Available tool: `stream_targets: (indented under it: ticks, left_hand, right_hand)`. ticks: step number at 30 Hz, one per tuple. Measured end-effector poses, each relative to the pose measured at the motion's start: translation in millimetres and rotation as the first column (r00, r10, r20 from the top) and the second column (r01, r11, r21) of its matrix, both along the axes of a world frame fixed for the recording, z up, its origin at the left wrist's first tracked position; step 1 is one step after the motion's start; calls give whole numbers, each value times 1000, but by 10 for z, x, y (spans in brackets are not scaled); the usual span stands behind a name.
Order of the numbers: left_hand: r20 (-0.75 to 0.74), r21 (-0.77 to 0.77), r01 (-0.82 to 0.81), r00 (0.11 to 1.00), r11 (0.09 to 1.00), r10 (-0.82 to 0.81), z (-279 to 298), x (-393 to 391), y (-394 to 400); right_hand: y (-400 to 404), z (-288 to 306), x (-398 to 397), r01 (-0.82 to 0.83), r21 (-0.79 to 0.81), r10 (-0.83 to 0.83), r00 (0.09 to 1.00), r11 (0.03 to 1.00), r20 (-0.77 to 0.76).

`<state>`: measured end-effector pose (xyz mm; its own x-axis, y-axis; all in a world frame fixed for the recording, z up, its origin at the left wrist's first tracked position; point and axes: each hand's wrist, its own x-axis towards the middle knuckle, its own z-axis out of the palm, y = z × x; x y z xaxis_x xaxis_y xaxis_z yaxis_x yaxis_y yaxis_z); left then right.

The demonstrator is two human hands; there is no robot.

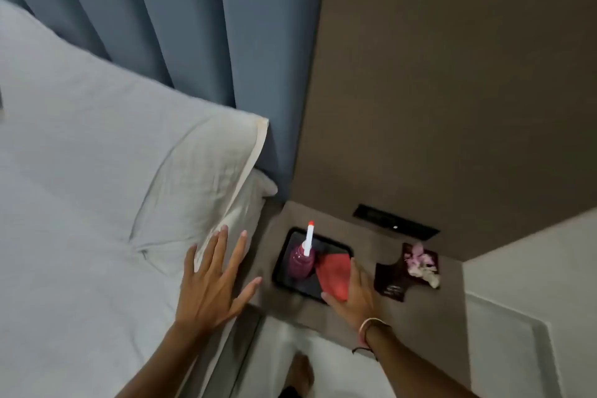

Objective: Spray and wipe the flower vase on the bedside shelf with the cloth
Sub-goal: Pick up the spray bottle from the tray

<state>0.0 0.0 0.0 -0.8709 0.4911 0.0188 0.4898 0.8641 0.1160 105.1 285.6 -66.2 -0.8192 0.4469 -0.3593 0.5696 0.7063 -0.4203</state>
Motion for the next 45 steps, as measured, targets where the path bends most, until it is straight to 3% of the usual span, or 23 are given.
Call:
stream_targets:
  ticks: [2,4,9,12,16,20,23,25,31,37,40,45]
  left_hand:
    - [24,-14,18,1000,1000,-18,-394,-185,60]
    - [-24,-53,12,1000,998,-14,-750,-345,110]
    - [1,-109,67,998,992,-67,-1282,-583,313]
    - [81,-124,60,995,991,-50,-1496,-596,404]
    - [114,-100,90,990,991,-79,-1612,-469,457]
    - [137,-74,198,973,977,-187,-1555,-294,528]
    - [149,-58,271,954,961,-260,-1577,-187,719]
    - [114,-58,347,934,936,-339,-1638,-86,889]
    - [-36,-67,495,866,866,-498,-1861,176,1295]
    - [-127,-34,551,825,834,-550,-2085,302,1483]
    - [-36,-64,543,837,837,-545,-2150,240,1453]
    - [24,-104,477,878,873,-478,-2102,137,1319]
  right_hand:
    - [-35,-466,-259,142,-195,-154,987,971,-52]
    - [-71,-823,-574,188,-248,-217,972,950,-92]
    - [-168,-1270,-1179,55,-322,-182,906,945,-381]
    - [-300,-1384,-1408,53,-242,-173,844,969,-508]
    - [-312,-1344,-1484,114,82,-31,745,990,-667]
    - [-276,-1246,-989,273,-2,-188,657,962,-730]
    - [-210,-1242,-333,344,-130,-332,633,930,-699]
    - [-104,-1291,158,414,-132,-391,640,901,-662]
    - [226,-1418,1282,603,2,-505,669,797,-546]
    - [470,-1533,1506,570,64,-485,748,819,-454]
    - [438,-1657,1479,544,64,-475,779,837,-410]
    - [381,-1686,1410,574,26,-506,743,819,-438]
